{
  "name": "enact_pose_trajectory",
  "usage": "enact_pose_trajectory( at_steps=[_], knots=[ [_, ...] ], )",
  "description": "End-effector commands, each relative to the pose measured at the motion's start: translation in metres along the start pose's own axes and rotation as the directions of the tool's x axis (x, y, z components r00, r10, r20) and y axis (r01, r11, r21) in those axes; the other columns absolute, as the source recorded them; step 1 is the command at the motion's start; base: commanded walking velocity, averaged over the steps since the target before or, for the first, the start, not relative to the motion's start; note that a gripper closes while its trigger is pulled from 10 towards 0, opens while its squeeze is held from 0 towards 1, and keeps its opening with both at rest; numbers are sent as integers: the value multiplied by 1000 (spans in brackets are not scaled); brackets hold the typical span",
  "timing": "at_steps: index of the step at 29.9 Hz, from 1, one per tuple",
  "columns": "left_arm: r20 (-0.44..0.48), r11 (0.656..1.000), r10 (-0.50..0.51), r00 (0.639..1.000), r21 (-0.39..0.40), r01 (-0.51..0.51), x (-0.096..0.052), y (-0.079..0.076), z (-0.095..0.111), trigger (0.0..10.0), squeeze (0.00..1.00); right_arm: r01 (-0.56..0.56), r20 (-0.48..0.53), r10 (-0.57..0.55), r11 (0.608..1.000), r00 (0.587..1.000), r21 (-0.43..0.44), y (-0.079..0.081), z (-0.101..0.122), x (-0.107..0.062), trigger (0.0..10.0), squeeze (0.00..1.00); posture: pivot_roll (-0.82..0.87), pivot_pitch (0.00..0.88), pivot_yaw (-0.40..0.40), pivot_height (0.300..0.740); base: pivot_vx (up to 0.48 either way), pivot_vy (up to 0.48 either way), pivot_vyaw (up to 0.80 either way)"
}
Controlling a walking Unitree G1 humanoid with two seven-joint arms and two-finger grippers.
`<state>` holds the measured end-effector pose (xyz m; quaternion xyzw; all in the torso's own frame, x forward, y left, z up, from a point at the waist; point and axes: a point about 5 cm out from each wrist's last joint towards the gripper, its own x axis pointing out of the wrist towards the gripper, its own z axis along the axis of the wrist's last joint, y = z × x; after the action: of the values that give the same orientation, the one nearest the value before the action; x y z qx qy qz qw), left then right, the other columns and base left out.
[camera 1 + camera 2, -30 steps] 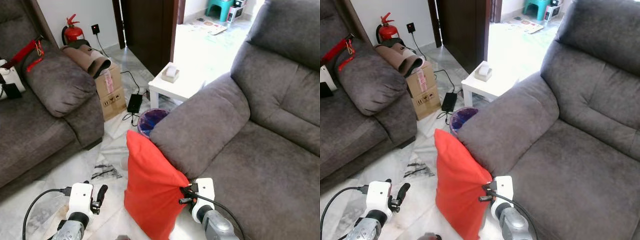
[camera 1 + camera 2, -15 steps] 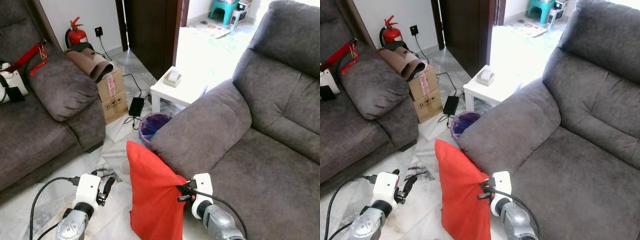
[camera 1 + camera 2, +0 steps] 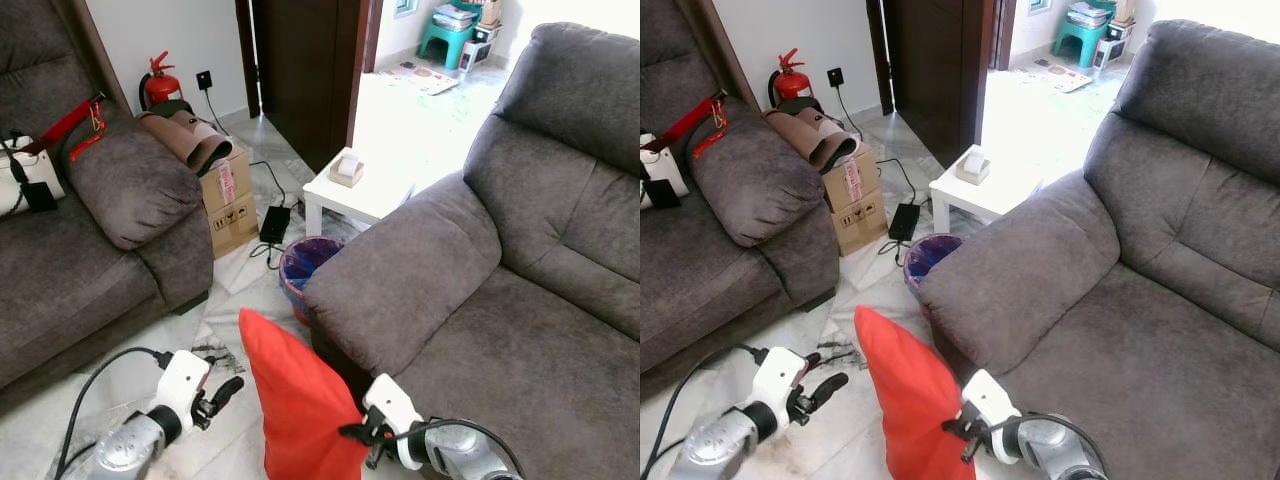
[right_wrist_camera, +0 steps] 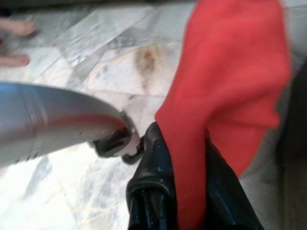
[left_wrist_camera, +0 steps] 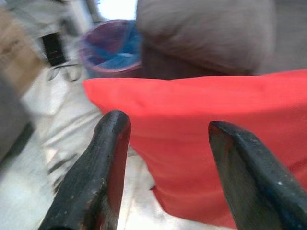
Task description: Move the pillow to the sofa from floor
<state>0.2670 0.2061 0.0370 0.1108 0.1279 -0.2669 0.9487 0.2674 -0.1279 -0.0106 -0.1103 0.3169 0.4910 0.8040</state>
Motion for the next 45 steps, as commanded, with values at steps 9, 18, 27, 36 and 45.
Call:
enact_pose_trajectory(
  at_steps=[9,18,27,36,45],
  knots=[
    [-218,894,-402,889,118,433,-13,-15,-5,10000,1000,-149,23,154,979,988,-142,8,19,6,10000,0,170,78,23,740,0,0,0],
    [-181,924,-339,923,122,363,-8,-2,6,10000,1000,185,359,-161,982,919,-35,-24,79,-3,10000,0,165,80,20,740,0,0,0],
    [-166,938,-307,937,117,327,-6,-4,7,10000,1000,444,403,-405,896,821,-2,-46,97,-16,10000,0,170,85,16,740,0,0,0],
    [-116,952,-283,952,88,294,-2,-4,14,10000,0,456,444,-441,887,780,80,-46,109,-13,10000,0,174,88,22,740,0,0,0],
    [-150,947,-301,942,73,314,-4,-6,9,10000,0,431,264,-401,900,877,-67,-43,73,-12,10000,0,170,87,20,740,0,0,0]
  ],
)
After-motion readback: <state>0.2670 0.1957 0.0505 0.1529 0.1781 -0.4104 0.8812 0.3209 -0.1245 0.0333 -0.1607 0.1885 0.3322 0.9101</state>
